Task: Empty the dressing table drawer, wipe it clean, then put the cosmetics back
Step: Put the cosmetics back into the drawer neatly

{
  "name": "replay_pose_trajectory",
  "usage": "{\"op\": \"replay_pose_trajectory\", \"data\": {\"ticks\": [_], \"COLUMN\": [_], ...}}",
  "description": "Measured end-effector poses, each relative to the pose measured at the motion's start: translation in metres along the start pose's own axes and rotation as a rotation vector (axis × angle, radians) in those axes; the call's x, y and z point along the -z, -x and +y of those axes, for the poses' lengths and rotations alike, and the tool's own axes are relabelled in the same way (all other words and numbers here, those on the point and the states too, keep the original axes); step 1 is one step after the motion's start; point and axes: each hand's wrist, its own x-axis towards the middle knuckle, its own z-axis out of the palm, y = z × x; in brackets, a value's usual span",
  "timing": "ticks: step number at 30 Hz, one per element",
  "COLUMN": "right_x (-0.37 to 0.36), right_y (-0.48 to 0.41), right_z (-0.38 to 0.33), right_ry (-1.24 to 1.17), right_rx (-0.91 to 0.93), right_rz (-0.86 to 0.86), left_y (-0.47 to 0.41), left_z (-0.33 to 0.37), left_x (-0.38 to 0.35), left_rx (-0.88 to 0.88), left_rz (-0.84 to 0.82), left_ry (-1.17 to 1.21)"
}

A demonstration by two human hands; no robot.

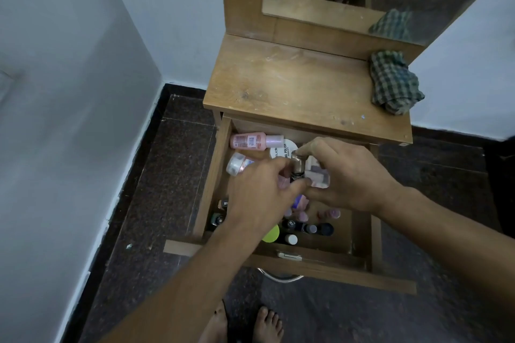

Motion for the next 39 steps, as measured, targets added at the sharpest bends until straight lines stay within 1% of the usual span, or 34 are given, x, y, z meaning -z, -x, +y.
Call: {"op": "replay_pose_trajectory", "data": {"ticks": [2, 4, 6, 8, 12, 15, 19, 22, 24, 27, 32, 37, 39], "right_x": [0.001, 0.006, 0.011, 0.014, 0.016, 0.019, 0.016, 0.012, 0.010, 0.010, 0.014, 0.013, 0.013], "right_y": [0.004, 0.005, 0.007, 0.009, 0.014, 0.019, 0.030, 0.037, 0.039, 0.040, 0.033, 0.029, 0.028], "right_z": [0.000, 0.002, 0.004, 0.005, 0.005, 0.004, 0.002, -0.001, -0.004, -0.008, -0.017, -0.027, -0.032], "right_ry": [-0.047, -0.123, -0.215, -0.267, -0.201, -0.149, -0.028, 0.024, 0.036, 0.050, 0.049, 0.117, 0.124], "right_rx": [-0.028, -0.045, -0.073, -0.113, -0.146, -0.212, -0.316, -0.374, -0.395, -0.411, -0.392, -0.349, -0.350], "right_rz": [0.003, -0.028, -0.038, -0.011, -0.024, -0.043, -0.075, -0.085, -0.077, -0.076, -0.100, -0.180, -0.246], "left_y": [-0.008, -0.013, -0.018, -0.021, -0.030, -0.041, -0.060, -0.069, -0.073, -0.076, -0.078, -0.076, -0.075], "left_z": [0.002, 0.002, 0.000, -0.003, -0.001, -0.009, -0.027, -0.026, -0.023, -0.020, -0.023, -0.034, -0.035], "left_x": [0.000, 0.001, -0.001, -0.002, -0.007, -0.004, 0.013, 0.018, 0.018, 0.019, 0.023, 0.027, 0.025], "left_rx": [0.014, -0.013, -0.092, -0.182, -0.346, -0.359, -0.335, -0.403, -0.448, -0.481, -0.436, -0.419, -0.428], "left_rz": [-0.050, -0.079, -0.059, -0.041, -0.062, -0.183, -0.377, -0.450, -0.445, -0.387, -0.299, -0.210, -0.187], "left_ry": [0.009, -0.016, -0.131, -0.251, -0.385, -0.489, -0.749, -0.915, -0.984, -1.029, -1.007, -0.919, -0.908]}}
